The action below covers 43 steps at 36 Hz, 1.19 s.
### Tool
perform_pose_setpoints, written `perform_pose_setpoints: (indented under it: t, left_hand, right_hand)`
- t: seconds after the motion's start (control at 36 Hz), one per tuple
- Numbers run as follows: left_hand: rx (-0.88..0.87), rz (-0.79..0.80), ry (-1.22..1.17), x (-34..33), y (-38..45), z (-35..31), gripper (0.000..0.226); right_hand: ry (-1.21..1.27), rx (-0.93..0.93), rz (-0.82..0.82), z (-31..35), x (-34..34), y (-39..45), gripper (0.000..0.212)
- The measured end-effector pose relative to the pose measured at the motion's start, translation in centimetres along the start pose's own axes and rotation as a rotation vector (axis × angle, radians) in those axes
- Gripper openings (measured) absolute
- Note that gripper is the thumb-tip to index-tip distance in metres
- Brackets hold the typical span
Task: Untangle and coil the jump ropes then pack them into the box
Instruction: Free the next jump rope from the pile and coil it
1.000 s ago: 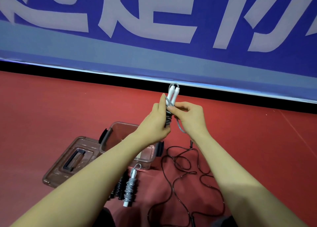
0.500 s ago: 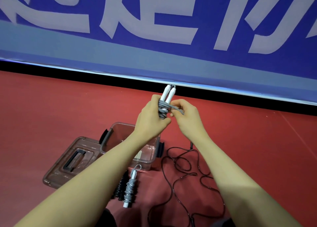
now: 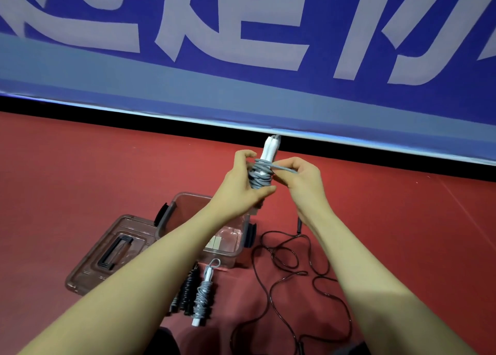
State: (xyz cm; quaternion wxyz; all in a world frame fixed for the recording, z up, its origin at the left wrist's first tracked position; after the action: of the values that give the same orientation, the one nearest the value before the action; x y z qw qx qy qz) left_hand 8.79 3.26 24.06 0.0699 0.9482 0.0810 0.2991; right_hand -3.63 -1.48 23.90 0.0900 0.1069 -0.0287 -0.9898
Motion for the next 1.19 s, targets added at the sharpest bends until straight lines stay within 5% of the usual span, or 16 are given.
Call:
perform_pose_setpoints:
  t: [0.17, 0.28, 0.69, 0.94, 1.19]
  left_hand:
    - [-0.05, -0.068, 0.074, -0.4, -0.1, -0.9, 0.047]
    - [-0.099, -0.132, 0.194, -0.2, 0.2, -1.0, 0.06]
    - [-0.037, -0.061, 0.222, -0.6, 0.0, -1.2, 0.071]
    - [0.02, -0.122, 0.479, -0.8, 0.2, -1.0, 0.047]
    - [-0.04, -0.189, 0.885, -1.6, -0.3, -2.0, 0.069]
  right_hand:
    - [0.121, -0.008, -0.05, 0.2, 0.5, -0.1, 0.016]
    - [0.151, 0.005, -0.038, 0.8, 0.5, -0.1, 0.022]
    - [0.079, 0.047, 0.063, 1.1, -0.5, -0.5, 0.028]
    - [-0.004, 0.034, -0.054, 0.7, 0.4, -0.4, 0.01]
    - [0.051, -0.037, -0.135, 0.0, 0.8, -0.2, 0.015]
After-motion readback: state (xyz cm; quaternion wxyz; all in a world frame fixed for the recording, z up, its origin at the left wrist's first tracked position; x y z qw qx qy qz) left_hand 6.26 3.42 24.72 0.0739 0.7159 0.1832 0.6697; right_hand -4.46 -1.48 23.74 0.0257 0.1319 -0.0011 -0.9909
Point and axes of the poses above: each hand's wrist, its own y-axis towards the middle knuckle, its own x-axis out of the back of the hand, z = x × y, the point moved 7 cm from there along y, towards the middle knuckle, and after that the axes turned 13 degrees about y, right-handed, at the moved point
